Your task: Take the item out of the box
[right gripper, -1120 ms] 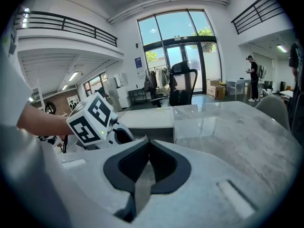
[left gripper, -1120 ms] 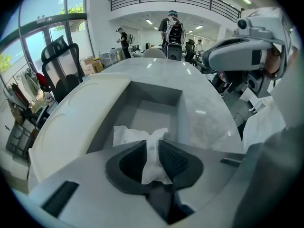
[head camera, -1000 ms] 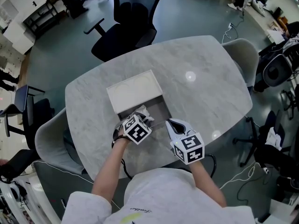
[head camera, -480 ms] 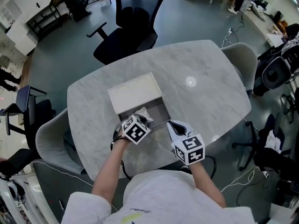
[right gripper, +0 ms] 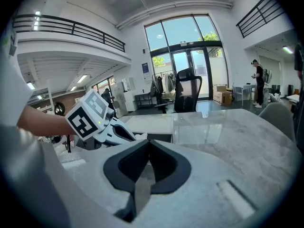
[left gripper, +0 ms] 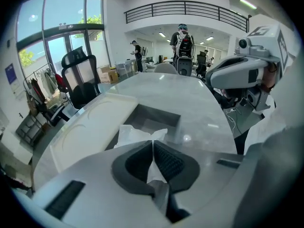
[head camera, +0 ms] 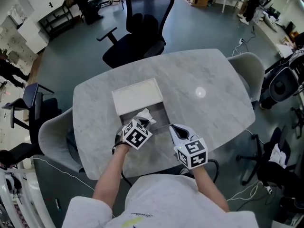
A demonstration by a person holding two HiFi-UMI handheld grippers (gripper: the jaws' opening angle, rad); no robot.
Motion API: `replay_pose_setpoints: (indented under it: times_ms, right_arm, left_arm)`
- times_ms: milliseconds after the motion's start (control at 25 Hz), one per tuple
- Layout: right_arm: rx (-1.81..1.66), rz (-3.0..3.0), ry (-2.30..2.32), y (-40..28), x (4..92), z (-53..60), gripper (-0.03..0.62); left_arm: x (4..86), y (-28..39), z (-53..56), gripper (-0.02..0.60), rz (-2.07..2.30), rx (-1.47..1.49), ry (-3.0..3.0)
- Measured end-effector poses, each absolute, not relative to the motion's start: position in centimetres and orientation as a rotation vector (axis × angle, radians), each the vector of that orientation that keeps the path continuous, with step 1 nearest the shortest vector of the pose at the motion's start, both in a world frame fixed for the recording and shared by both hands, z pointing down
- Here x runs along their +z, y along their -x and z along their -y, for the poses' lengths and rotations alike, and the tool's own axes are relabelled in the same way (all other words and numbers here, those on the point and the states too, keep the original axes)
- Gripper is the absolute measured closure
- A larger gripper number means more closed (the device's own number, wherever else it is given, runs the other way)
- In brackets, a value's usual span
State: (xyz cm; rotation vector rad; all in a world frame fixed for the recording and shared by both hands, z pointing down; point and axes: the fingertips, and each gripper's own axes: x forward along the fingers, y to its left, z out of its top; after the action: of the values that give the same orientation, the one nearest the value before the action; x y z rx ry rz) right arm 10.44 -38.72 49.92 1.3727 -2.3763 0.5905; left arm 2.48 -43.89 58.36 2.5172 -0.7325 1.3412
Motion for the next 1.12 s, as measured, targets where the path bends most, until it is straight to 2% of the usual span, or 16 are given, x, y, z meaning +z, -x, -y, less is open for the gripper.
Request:
replay_pose_setpoints:
  times_ms: [360,1120]
  right_arm:
    - [0.532,2.477,-1.266,-12.5,48.0,38.2,0.589]
    - [0.39,2.665,-0.983,-13.8,45.6,34.0,0.589]
  left_arm:
    - [53.6,-3.3,43.4,0.565,1.047,1.165,-2.492]
    - [47.0,-3.5,35.2,0.565,1.573,0.665,-2.281]
